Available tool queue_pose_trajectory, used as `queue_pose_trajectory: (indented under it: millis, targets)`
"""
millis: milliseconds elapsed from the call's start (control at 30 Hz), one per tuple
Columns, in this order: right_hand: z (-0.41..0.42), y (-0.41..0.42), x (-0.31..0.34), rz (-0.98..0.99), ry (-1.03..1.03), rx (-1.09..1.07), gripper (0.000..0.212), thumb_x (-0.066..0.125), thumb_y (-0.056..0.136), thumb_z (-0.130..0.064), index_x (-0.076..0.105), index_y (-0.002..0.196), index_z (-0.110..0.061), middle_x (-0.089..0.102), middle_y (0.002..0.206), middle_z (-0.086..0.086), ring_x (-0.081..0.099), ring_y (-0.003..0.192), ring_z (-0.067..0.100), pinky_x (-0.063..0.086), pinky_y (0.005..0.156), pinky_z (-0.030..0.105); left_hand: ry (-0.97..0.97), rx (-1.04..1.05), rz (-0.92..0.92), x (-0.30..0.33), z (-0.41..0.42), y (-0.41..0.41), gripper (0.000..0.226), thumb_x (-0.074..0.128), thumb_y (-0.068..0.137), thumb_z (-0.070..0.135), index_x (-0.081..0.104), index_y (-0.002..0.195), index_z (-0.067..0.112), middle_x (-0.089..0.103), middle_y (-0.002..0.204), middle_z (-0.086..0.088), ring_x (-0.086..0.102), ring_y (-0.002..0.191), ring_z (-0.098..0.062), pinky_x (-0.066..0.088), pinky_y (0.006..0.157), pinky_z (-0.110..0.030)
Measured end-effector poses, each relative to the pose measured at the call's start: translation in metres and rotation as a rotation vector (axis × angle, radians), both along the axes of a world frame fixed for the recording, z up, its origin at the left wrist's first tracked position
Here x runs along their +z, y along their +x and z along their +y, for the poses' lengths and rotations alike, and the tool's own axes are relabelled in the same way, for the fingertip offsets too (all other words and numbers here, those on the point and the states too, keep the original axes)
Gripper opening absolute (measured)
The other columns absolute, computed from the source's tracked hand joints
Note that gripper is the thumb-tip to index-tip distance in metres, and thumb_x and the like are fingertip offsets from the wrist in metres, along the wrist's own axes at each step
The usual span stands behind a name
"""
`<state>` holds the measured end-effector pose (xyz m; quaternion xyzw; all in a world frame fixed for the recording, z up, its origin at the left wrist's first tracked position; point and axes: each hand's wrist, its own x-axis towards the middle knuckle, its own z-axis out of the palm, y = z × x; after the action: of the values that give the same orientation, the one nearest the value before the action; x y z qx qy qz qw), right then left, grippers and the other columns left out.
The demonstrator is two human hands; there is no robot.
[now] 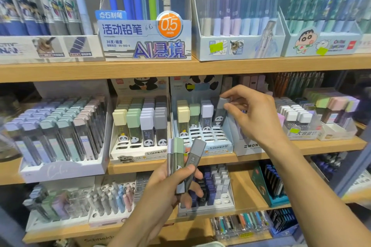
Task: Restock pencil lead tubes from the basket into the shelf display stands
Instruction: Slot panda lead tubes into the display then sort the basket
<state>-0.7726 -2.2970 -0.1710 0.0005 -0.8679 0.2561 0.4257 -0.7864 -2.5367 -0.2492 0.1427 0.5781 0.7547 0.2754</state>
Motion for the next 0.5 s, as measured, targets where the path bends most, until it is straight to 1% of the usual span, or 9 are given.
queue_pose_trajectory:
  millis: [67, 133, 167, 200, 233, 267, 333, 400, 500]
  targets:
    - [0.001, -0.005, -0.004, 0.022, 0.044, -0.057, 0.020, 0.076, 0.089, -0.007, 0.073, 0.105, -0.018, 0.069, 0.090, -0.009, 0.063, 0.080, -0.007, 0.041, 0.075, -0.003, 0.017, 0.000, -0.010, 0.001, 0.000, 0.001, 0.028, 0.064, 0.098, 0.010, 0.063, 0.125, 0.004, 0.072, 0.093, -0.020, 0.068, 0.067, -0.029, 0.045, 0.041, -0.027]
    - [0.001, -0.010, -0.006, 0.024, 0.128, -0.111, 0.021, 0.078, 0.088, -0.009, 0.074, 0.107, -0.017, 0.067, 0.091, -0.004, 0.058, 0.076, -0.002, 0.038, 0.075, -0.002, 0.029, 0.005, -0.022, 0.001, 0.000, 0.001, 0.029, 0.064, 0.097, 0.011, 0.063, 0.126, 0.004, 0.073, 0.095, -0.022, 0.071, 0.073, -0.033, 0.048, 0.043, -0.027]
    - [0.001, -0.013, -0.008, 0.019, 0.170, -0.132, 0.023, 0.078, 0.087, -0.010, 0.074, 0.108, -0.017, 0.066, 0.092, 0.000, 0.058, 0.078, 0.005, 0.040, 0.076, 0.003, 0.030, 0.008, -0.025, 0.000, 0.000, 0.002, 0.030, 0.065, 0.097, 0.011, 0.063, 0.126, 0.004, 0.073, 0.096, -0.022, 0.072, 0.077, -0.035, 0.049, 0.045, -0.027]
    - [0.000, -0.015, -0.010, 0.009, 0.203, -0.157, 0.024, 0.078, 0.087, -0.011, 0.075, 0.110, -0.017, 0.064, 0.094, 0.003, 0.058, 0.082, 0.012, 0.044, 0.076, 0.014, 0.029, 0.008, -0.028, 0.000, 0.000, 0.002, 0.031, 0.066, 0.096, 0.013, 0.063, 0.126, 0.004, 0.074, 0.097, -0.022, 0.074, 0.080, -0.036, 0.051, 0.046, -0.027]
    - [-0.001, -0.017, -0.012, -0.006, 0.229, -0.192, 0.024, 0.078, 0.087, -0.012, 0.075, 0.111, -0.017, 0.062, 0.095, 0.005, 0.057, 0.087, 0.019, 0.043, 0.074, 0.024, 0.029, 0.005, -0.030, 0.000, 0.000, 0.002, 0.032, 0.067, 0.095, 0.014, 0.062, 0.126, 0.005, 0.074, 0.099, -0.022, 0.075, 0.083, -0.036, 0.052, 0.047, -0.026]
    - [-0.002, -0.019, -0.013, -0.026, 0.256, -0.232, 0.024, 0.078, 0.088, -0.013, 0.076, 0.111, -0.017, 0.061, 0.096, 0.007, 0.054, 0.090, 0.025, 0.039, 0.073, 0.029, 0.030, 0.002, -0.031, 0.000, 0.000, 0.003, 0.033, 0.068, 0.094, 0.015, 0.062, 0.126, 0.005, 0.075, 0.101, -0.022, 0.076, 0.086, -0.037, 0.054, 0.048, -0.026]
    - [-0.005, -0.020, -0.016, -0.074, 0.298, -0.277, 0.025, 0.076, 0.089, -0.014, 0.077, 0.114, -0.017, 0.062, 0.098, 0.009, 0.048, 0.091, 0.030, 0.035, 0.072, 0.031, 0.033, 0.005, -0.030, 0.000, 0.001, 0.004, 0.035, 0.069, 0.092, 0.016, 0.063, 0.126, 0.007, 0.076, 0.104, -0.021, 0.077, 0.092, -0.036, 0.057, 0.049, -0.026]
    - [-0.006, -0.019, -0.018, -0.072, 0.325, -0.276, 0.026, 0.075, 0.089, -0.011, 0.077, 0.115, -0.015, 0.064, 0.097, 0.010, 0.044, 0.087, 0.030, 0.035, 0.072, 0.032, 0.034, 0.010, -0.025, 0.000, 0.002, 0.004, 0.035, 0.069, 0.092, 0.017, 0.063, 0.126, 0.010, 0.078, 0.105, -0.018, 0.078, 0.095, -0.034, 0.058, 0.050, -0.026]
    - [-0.006, -0.017, -0.018, -0.056, 0.365, -0.283, 0.031, 0.074, 0.086, 0.000, 0.077, 0.115, -0.013, 0.064, 0.094, 0.010, 0.043, 0.083, 0.031, 0.036, 0.069, 0.035, 0.035, 0.023, -0.017, 0.000, 0.003, 0.005, 0.032, 0.068, 0.095, 0.017, 0.064, 0.127, 0.014, 0.079, 0.105, -0.014, 0.078, 0.097, -0.030, 0.059, 0.053, -0.025]
